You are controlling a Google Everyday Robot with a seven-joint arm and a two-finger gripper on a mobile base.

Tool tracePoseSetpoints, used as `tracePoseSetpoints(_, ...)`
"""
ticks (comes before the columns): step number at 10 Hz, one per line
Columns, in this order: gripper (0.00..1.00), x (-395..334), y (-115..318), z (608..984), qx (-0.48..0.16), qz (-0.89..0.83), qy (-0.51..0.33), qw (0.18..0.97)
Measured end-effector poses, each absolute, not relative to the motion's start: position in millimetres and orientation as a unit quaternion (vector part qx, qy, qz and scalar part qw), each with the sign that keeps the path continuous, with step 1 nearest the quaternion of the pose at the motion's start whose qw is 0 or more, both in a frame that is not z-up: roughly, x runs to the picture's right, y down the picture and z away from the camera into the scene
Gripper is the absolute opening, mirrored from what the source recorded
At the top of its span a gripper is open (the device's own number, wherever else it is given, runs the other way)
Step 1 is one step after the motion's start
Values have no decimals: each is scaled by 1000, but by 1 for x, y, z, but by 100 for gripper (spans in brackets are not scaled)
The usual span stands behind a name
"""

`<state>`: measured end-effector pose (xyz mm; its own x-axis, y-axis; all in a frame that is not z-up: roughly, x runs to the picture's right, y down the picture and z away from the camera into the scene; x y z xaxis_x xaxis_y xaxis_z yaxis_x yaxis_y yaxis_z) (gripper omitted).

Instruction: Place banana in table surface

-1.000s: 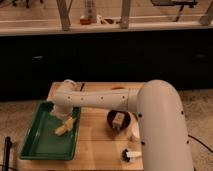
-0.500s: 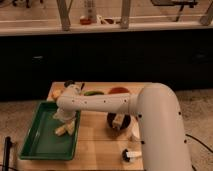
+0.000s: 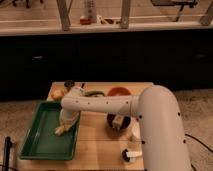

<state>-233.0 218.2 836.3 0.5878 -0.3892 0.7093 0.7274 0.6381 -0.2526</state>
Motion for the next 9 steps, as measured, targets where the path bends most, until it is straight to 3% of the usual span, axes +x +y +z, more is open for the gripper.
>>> tracePoseSetpoints(2, 2, -232, 213, 839, -278, -333, -318, 843)
tracePoseSetpoints(9, 0, -259, 187, 831, -286, -381, -327, 816)
